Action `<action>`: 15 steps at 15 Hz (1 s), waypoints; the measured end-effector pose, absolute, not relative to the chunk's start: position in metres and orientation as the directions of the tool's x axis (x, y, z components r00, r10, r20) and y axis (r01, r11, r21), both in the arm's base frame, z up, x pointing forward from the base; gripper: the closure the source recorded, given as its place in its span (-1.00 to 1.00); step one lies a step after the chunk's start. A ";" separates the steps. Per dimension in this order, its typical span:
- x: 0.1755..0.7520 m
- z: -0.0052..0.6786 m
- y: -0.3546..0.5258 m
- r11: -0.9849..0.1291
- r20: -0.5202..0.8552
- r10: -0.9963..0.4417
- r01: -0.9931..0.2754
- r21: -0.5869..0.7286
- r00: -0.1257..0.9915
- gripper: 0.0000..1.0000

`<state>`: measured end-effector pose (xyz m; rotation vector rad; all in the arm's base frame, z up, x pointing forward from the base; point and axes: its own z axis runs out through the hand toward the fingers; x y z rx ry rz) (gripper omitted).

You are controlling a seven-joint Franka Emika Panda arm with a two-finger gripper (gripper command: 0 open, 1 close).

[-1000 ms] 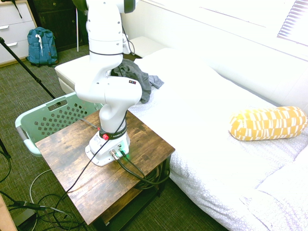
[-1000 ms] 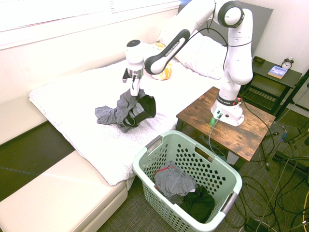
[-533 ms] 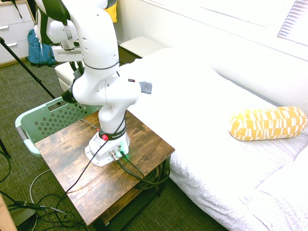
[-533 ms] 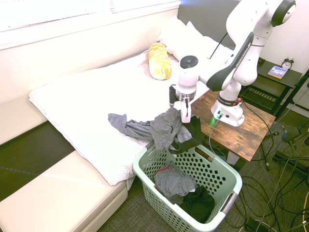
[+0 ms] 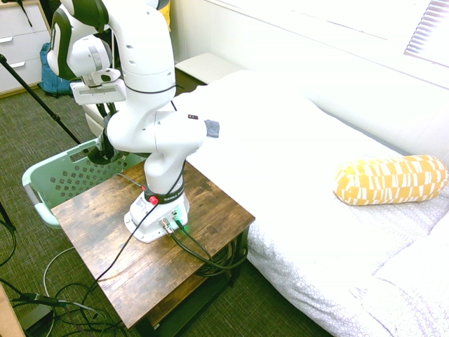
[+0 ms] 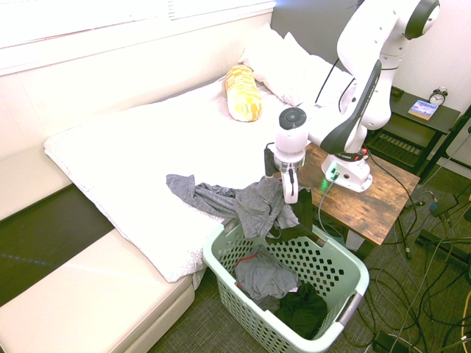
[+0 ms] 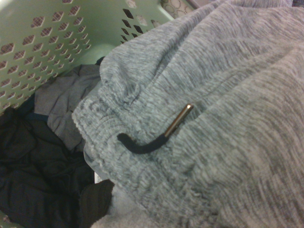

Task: Put my clothes in the laundry bag

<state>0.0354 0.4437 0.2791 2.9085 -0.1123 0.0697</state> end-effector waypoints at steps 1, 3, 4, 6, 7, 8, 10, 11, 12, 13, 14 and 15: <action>0.045 0.275 0.440 -0.969 0.058 -0.078 -0.089 0.230 0.995 -1.00; 0.059 0.270 0.436 -0.967 0.059 -0.094 -0.105 0.231 0.994 -1.00; 0.065 0.268 0.434 -0.966 0.059 -0.099 -0.110 0.233 0.993 -1.00; 0.070 0.267 0.433 -0.966 0.061 -0.098 -0.110 0.235 0.993 -1.00; 0.073 0.267 0.433 -0.966 0.061 -0.100 -0.112 0.235 0.993 -1.00; 0.077 0.267 0.432 -0.965 0.061 -0.102 -0.113 0.236 0.993 -1.00; 0.092 0.265 0.431 -0.965 0.062 -0.109 -0.121 0.232 0.992 -1.00; 0.108 0.265 0.432 -0.967 0.051 -0.115 -0.123 0.223 0.992 -1.00; 0.130 0.269 0.435 -0.970 0.037 -0.118 -0.123 0.209 0.992 -1.00; 0.157 0.275 0.439 -0.974 0.021 -0.120 -0.122 0.190 0.993 -1.00; 0.189 0.281 0.442 -0.979 -0.004 -0.125 -0.122 0.165 0.992 -1.00; 0.221 0.287 0.445 -0.983 -0.040 -0.129 -0.123 0.133 0.991 -1.00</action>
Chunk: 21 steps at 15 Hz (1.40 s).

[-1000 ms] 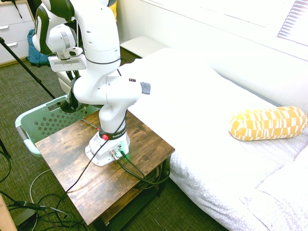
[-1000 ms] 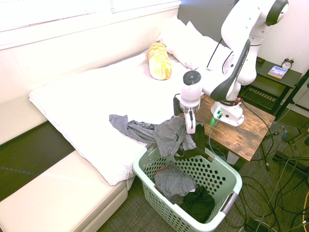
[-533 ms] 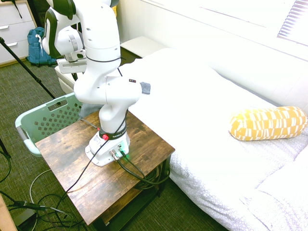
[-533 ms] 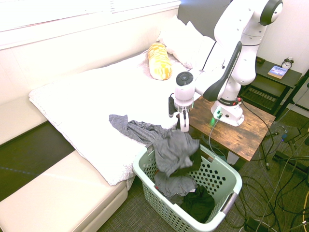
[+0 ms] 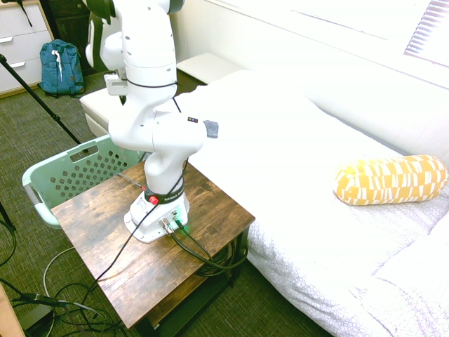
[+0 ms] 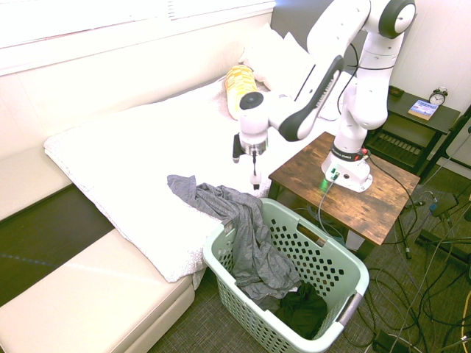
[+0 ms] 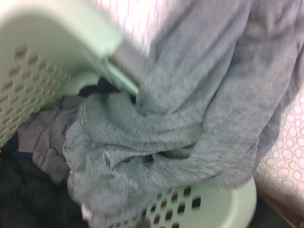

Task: Put my clothes in the laundry bag

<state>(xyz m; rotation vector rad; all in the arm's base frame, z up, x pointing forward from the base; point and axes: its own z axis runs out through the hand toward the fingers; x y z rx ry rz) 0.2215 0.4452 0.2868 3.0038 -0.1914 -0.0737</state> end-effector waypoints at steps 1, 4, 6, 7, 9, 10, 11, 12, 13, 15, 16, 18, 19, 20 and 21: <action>0.255 0.290 0.446 -0.987 -0.076 -0.133 -0.125 0.101 0.988 -1.00; 0.346 0.274 0.439 -0.991 -0.198 -0.133 -0.132 0.018 0.971 -1.00; 0.391 0.245 0.429 -0.992 -0.252 -0.117 -0.122 -0.006 0.961 -1.00; 0.411 0.227 0.421 -0.993 -0.274 -0.107 -0.114 -0.010 0.956 -1.00; 0.450 0.187 0.403 -0.994 -0.305 -0.100 -0.108 -0.010 0.947 -1.00; 0.465 0.168 0.398 -0.995 -0.320 -0.088 -0.099 -0.018 0.943 -1.00; 0.476 0.151 0.397 -0.996 -0.338 -0.073 -0.087 -0.029 0.938 -1.00; 0.485 0.138 0.398 -0.996 -0.353 -0.059 -0.077 -0.037 0.934 -1.00; 0.490 0.125 0.401 -0.997 -0.367 -0.051 -0.070 -0.039 0.929 -1.00; 0.495 0.099 0.406 -0.997 -0.391 -0.052 -0.068 -0.028 0.919 -1.00; 0.493 0.086 0.409 -0.998 -0.401 -0.051 -0.064 -0.020 0.915 -1.00; 0.480 0.055 0.417 -0.999 -0.420 -0.042 -0.045 0.003 0.906 -1.00; 0.471 0.040 0.423 -1.000 -0.421 -0.031 -0.029 0.011 0.907 -1.00; 0.461 0.028 0.428 -1.000 -0.416 -0.019 -0.012 0.019 0.909 -1.00; 0.453 0.018 0.434 -1.000 -0.407 -0.006 0.004 0.025 0.913 -1.00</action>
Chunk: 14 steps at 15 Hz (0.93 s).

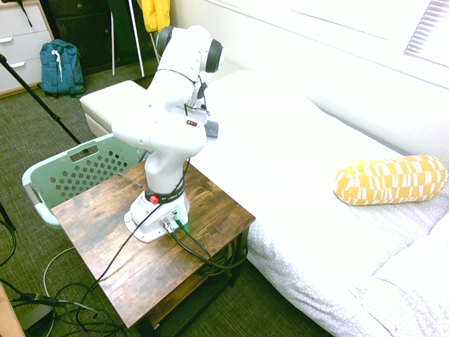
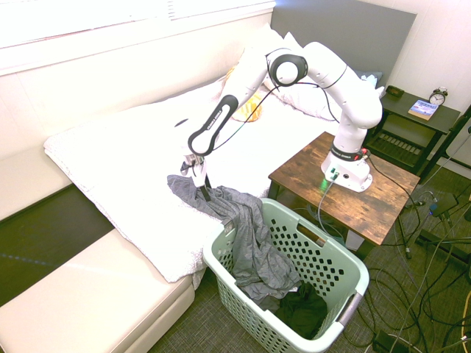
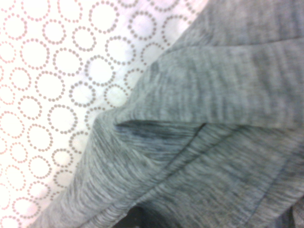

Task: Put my clothes in the laundry bag

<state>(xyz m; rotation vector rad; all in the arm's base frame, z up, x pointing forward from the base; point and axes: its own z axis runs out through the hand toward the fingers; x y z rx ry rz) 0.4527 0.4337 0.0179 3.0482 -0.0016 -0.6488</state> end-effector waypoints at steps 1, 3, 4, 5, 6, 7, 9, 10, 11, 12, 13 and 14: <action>0.447 0.012 0.437 -0.999 -0.395 0.006 0.020 0.032 0.918 -1.00; 0.444 0.006 0.437 -0.998 -0.368 0.018 0.037 0.043 0.930 1.00; 0.443 0.003 0.435 -0.998 -0.361 0.019 0.038 0.047 0.932 1.00; 0.442 -0.001 0.432 -0.998 -0.356 0.019 0.039 0.049 0.934 1.00; 0.440 -0.004 0.431 -0.998 -0.352 0.021 0.042 0.051 0.936 1.00; 0.439 -0.005 0.431 -0.998 -0.347 0.024 0.044 0.050 0.938 1.00; 0.439 -0.007 0.430 -0.997 -0.338 0.029 0.049 0.053 0.941 1.00; 0.439 -0.007 0.429 -0.997 -0.337 0.029 0.051 0.055 0.941 1.00; 0.440 -0.007 0.428 -0.997 -0.336 0.028 0.050 0.056 0.942 1.00; 0.441 -0.007 0.427 -0.997 -0.335 0.027 0.049 0.057 0.942 1.00; 0.442 -0.008 0.426 -0.997 -0.335 0.027 0.049 0.058 0.942 1.00; 0.442 -0.008 0.425 -0.997 -0.334 0.027 0.049 0.058 0.942 1.00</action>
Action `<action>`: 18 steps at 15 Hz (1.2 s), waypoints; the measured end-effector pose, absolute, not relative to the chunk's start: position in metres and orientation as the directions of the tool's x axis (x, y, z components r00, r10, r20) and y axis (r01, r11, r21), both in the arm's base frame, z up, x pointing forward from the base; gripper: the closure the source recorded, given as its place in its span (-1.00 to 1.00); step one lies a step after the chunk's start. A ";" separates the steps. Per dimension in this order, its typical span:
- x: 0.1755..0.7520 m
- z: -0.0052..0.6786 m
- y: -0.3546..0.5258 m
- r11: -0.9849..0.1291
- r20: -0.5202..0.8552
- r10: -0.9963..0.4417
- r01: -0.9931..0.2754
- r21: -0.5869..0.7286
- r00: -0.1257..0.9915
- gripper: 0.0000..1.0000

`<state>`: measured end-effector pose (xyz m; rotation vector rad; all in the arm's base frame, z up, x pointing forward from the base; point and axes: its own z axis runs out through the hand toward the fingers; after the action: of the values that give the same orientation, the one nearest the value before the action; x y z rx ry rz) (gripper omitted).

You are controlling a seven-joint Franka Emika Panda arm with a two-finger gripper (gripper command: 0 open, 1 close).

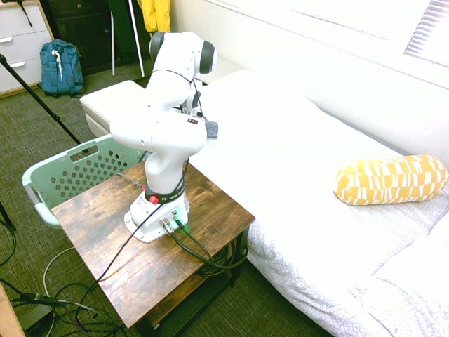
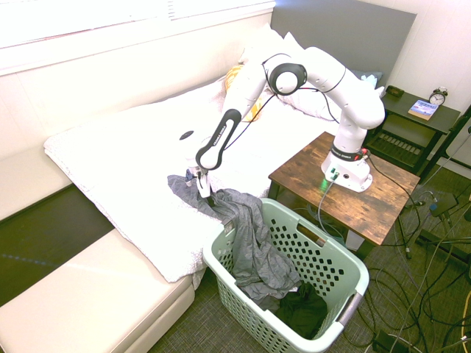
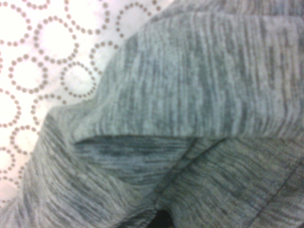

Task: Put my clothes in the laundry bag

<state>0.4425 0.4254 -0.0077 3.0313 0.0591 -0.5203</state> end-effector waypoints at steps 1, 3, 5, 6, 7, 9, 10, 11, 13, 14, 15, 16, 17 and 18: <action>0.444 -0.008 0.424 -0.997 -0.334 0.025 0.048 0.058 0.942 1.00; 0.447 -0.008 0.421 -0.997 -0.334 0.023 0.044 0.057 0.942 1.00; 0.450 -0.007 0.417 -0.997 -0.338 0.019 0.041 0.058 0.941 1.00; 0.451 -0.006 0.417 -0.998 -0.338 0.018 0.040 0.058 0.941 1.00; 0.453 -0.001 0.417 -0.998 -0.336 0.017 0.039 0.058 0.942 1.00; 0.463 0.016 0.416 -0.998 -0.316 0.003 0.023 0.059 0.949 1.00; 0.466 0.030 0.413 -0.998 -0.302 -0.008 0.011 0.061 0.953 1.00; 0.466 0.045 0.410 -0.998 -0.284 -0.023 -0.005 0.063 0.959 1.00; 0.455 0.081 0.406 -0.997 -0.241 -0.056 -0.040 0.068 0.969 1.00; 0.444 0.101 0.408 -0.996 -0.220 -0.068 -0.054 0.070 0.973 1.00; 0.430 0.120 0.413 -0.996 -0.192 -0.073 -0.060 0.071 0.979 1.00; 0.412 0.140 0.421 -0.995 -0.156 -0.076 -0.066 0.071 0.985 1.00; 0.391 0.159 0.428 -0.995 -0.126 -0.077 -0.068 0.074 0.989 1.00; 0.367 0.173 0.433 -0.995 -0.099 -0.070 -0.062 0.081 0.993 1.00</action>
<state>0.3668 0.4332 0.1734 3.0576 -0.1017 -0.1562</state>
